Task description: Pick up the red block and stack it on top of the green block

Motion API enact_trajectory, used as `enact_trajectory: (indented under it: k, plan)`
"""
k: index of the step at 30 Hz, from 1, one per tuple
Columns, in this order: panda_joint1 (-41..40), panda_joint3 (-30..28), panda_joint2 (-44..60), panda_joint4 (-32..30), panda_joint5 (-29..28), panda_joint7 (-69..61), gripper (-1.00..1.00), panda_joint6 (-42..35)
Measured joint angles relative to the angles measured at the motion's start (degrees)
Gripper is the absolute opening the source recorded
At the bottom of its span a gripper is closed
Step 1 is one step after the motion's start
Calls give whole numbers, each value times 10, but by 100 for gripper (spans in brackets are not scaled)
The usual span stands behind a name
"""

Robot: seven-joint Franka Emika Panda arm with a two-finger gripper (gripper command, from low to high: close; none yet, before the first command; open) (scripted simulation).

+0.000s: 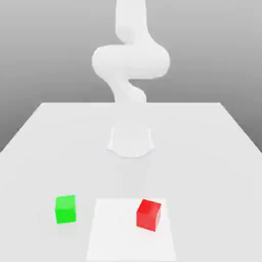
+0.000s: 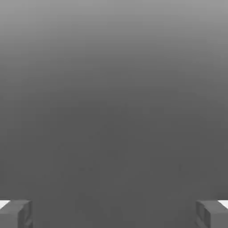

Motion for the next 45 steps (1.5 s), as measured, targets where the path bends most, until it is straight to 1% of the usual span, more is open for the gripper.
enact_trajectory:
  k: [4, 9, 16, 19, 23, 27, 31, 32, 39, 45]
  plan:
    - [50, -40, 77, -42, 13, -110, 0, 44]
    - [99, -73, 171, -92, 33, -246, 0, 96]
    - [150, -99, 301, -162, 48, -427, 0, 170]
    - [160, -101, 354, -192, 42, -496, 0, 202]
    - [166, -99, 421, -228, 11, -561, 0, 246]
    - [158, -86, 485, -225, 38, -598, 0, 298]
    - [125, -44, 551, -216, 79, -628, 0, 353]
    - [120, -36, 561, -215, 84, -632, -100, 361]
    - [119, -36, 560, -215, 82, -631, -100, 359]
    - [140, -72, 471, -228, 21, -586, -100, 286]
